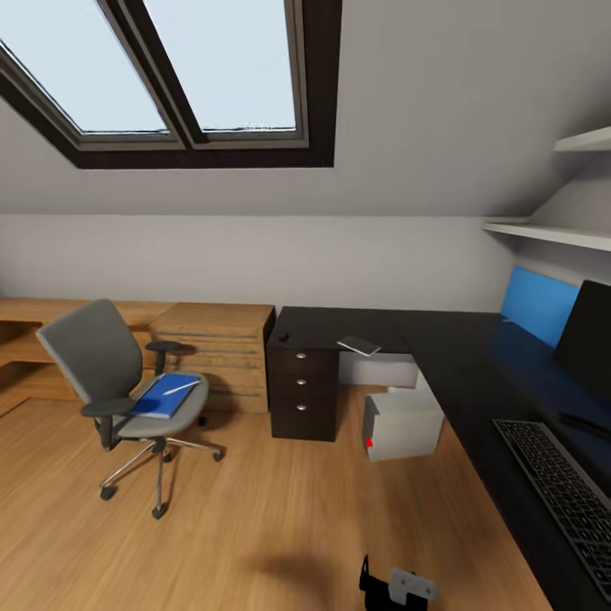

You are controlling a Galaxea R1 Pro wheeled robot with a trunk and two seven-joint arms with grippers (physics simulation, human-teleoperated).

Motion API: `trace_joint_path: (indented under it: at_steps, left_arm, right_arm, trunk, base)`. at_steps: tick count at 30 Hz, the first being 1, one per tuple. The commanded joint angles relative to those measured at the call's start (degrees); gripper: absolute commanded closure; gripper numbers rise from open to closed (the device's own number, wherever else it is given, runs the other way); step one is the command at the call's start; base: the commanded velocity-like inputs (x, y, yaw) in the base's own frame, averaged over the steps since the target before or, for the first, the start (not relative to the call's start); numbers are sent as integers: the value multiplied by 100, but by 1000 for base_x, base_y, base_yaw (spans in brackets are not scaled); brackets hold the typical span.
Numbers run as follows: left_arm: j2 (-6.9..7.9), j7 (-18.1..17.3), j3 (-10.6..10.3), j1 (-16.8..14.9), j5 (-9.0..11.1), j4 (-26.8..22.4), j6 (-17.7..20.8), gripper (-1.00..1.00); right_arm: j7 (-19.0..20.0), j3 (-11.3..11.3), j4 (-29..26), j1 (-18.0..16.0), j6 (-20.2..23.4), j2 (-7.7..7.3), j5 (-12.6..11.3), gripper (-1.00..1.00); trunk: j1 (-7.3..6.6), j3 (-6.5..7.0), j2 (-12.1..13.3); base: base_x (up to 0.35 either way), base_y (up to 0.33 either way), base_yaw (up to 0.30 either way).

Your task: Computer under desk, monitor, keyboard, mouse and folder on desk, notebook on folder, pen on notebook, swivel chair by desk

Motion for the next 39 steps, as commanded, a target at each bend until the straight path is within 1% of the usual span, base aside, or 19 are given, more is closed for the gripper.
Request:
trace_joint_path:
  at_steps: [1, 31, 39]
  left_arm:
    - [-3, 4, 2, 0, 45, 11, -19, -100]
    - [-2, 7, 0, 0, 44, 71, -28, -100]
    - [-3, 3, 0, 1, 44, 71, -29, -100]
  right_arm:
    - [-41, 49, 4, -4, -7, -1, -22, -100]
    - [-36, 48, 81, -4, -5, -1, -22, -100]
    - [-37, 47, 81, -4, -7, -4, -22, -100]
  trunk:
    - [4, -6, -3]
    - [4, -6, -3]
    - [4, -6, -3]
  base:
    - [330, -13, 0]
    - [330, -65, 0]
    - [330, -18, 0]
